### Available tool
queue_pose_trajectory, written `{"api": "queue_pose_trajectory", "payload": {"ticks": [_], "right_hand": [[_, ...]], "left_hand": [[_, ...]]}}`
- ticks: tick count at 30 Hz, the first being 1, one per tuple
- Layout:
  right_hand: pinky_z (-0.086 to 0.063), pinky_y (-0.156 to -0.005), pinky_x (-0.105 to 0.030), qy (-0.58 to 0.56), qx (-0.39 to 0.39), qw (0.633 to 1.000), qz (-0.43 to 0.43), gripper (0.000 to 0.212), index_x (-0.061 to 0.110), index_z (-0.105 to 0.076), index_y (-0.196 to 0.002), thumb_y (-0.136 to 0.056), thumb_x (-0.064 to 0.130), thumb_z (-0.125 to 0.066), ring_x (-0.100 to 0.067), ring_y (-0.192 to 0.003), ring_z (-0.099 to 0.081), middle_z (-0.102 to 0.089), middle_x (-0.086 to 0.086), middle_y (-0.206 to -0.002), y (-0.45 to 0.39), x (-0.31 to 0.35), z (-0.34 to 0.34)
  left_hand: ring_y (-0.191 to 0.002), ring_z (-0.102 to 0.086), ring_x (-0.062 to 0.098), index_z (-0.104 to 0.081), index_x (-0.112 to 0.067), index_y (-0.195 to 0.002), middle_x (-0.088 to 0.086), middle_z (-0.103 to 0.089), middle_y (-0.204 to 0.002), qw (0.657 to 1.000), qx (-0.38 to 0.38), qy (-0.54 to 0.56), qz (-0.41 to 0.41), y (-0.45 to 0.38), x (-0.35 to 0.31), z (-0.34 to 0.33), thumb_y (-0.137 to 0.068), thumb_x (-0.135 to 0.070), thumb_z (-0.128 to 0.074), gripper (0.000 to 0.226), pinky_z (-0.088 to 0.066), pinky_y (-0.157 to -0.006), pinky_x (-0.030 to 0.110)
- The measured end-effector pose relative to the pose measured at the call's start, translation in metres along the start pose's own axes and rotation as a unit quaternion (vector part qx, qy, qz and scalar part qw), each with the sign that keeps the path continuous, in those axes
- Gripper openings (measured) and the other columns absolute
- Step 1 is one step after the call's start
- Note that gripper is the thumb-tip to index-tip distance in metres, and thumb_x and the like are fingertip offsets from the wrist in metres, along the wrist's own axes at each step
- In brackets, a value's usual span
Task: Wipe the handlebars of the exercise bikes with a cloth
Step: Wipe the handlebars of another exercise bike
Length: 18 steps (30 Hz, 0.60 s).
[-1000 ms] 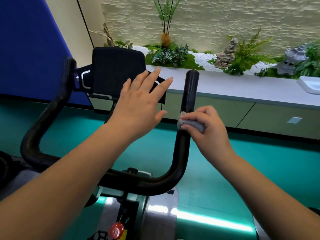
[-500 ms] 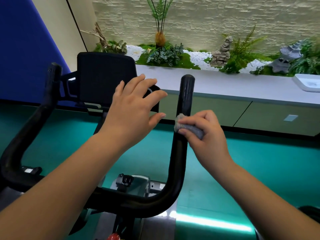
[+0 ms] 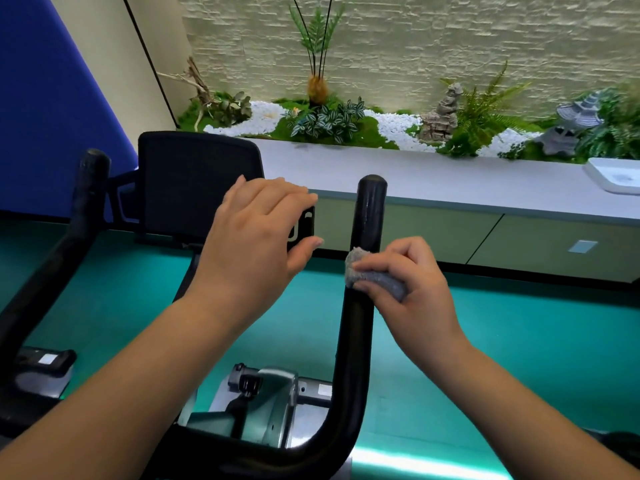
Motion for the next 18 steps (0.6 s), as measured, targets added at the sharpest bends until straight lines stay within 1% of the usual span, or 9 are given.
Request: {"api": "queue_pose_trajectory", "payload": {"ticks": [3,7,11,14,15,16,17,18], "right_hand": [[-0.033,-0.083,-0.002,0.033,-0.014,0.999,0.031,0.021,0.012,-0.073,-0.095,-0.075,0.006,-0.075,0.012,-0.091,-0.042,-0.043,-0.002,-0.091,-0.031,0.003,0.003],[-0.034,-0.082,-0.003,0.021,-0.05,0.998,0.021,0.02,0.017,-0.072,-0.097,-0.078,0.01,-0.074,0.005,-0.09,-0.045,-0.043,-0.002,-0.094,-0.068,0.005,0.011],[-0.036,-0.085,-0.007,0.004,-0.036,0.999,0.023,0.02,0.016,-0.072,-0.098,-0.078,0.009,-0.074,0.003,-0.09,-0.045,-0.044,-0.003,-0.094,-0.039,0.001,0.005],[-0.037,-0.084,-0.009,0.021,-0.011,0.999,0.045,0.018,0.014,-0.074,-0.095,-0.077,0.011,-0.073,-0.005,-0.088,-0.045,-0.043,-0.003,-0.091,-0.021,0.001,-0.002],[-0.038,-0.083,-0.009,0.027,-0.006,0.998,0.051,0.018,0.013,-0.074,-0.094,-0.076,0.01,-0.074,-0.004,-0.088,-0.045,-0.043,-0.003,-0.091,-0.027,0.002,-0.001],[-0.037,-0.082,-0.006,0.031,-0.008,0.998,0.056,0.019,0.012,-0.074,-0.094,-0.076,0.009,-0.075,0.0,-0.088,-0.045,-0.043,-0.004,-0.092,-0.036,0.003,0.001],[-0.036,-0.082,-0.003,0.032,-0.016,0.998,0.055,0.019,0.011,-0.074,-0.095,-0.076,0.008,-0.075,0.005,-0.088,-0.044,-0.043,-0.004,-0.092,-0.047,0.004,0.003],[-0.035,-0.082,-0.002,0.029,-0.028,0.998,0.048,0.02,0.012,-0.073,-0.095,-0.076,0.008,-0.075,0.005,-0.087,-0.044,-0.043,-0.003,-0.093,-0.06,0.005,0.006]], "left_hand": [[-0.116,-0.052,0.025,-0.061,-0.016,-0.12,0.001,-0.062,-0.118,1.0,-0.003,-0.002,0.001,0.0,-0.002,-0.001,-0.081,-0.039,-0.062,0.045,-0.026,-0.112,0.047],[-0.112,-0.053,0.024,-0.063,-0.017,-0.116,0.0,-0.063,-0.114,1.0,-0.004,-0.003,0.005,-0.003,-0.002,0.0,-0.08,-0.04,-0.065,0.043,-0.026,-0.112,0.046],[-0.112,-0.052,0.024,-0.063,-0.017,-0.116,-0.001,-0.063,-0.113,1.0,0.003,0.0,0.008,-0.005,-0.001,-0.002,-0.08,-0.042,-0.063,0.044,-0.025,-0.113,0.046],[-0.112,-0.052,0.024,-0.063,-0.017,-0.117,-0.001,-0.063,-0.114,1.0,0.001,0.006,0.008,-0.005,-0.001,-0.003,-0.08,-0.042,-0.062,0.045,-0.024,-0.114,0.046],[-0.112,-0.052,0.024,-0.064,-0.017,-0.117,-0.001,-0.063,-0.114,1.0,-0.001,0.008,0.01,-0.005,-0.002,-0.004,-0.08,-0.042,-0.062,0.045,-0.024,-0.114,0.046],[-0.112,-0.052,0.024,-0.064,-0.017,-0.117,-0.001,-0.063,-0.114,1.0,-0.003,0.01,0.011,-0.005,-0.002,-0.004,-0.08,-0.042,-0.062,0.045,-0.024,-0.114,0.047],[-0.112,-0.052,0.024,-0.064,-0.016,-0.117,-0.002,-0.064,-0.113,1.0,-0.005,0.011,0.012,-0.005,-0.002,-0.005,-0.08,-0.043,-0.063,0.045,-0.024,-0.114,0.047],[-0.111,-0.052,0.024,-0.065,-0.016,-0.116,-0.002,-0.064,-0.113,1.0,-0.008,0.012,0.013,-0.005,-0.002,-0.005,-0.08,-0.043,-0.063,0.045,-0.024,-0.114,0.048]]}}
Point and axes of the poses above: each hand's wrist, its own y-axis away from the middle knuckle, its own z-axis out of the back of the hand, x = y × z, the point moved 4 cm from there along -y, towards the middle knuckle
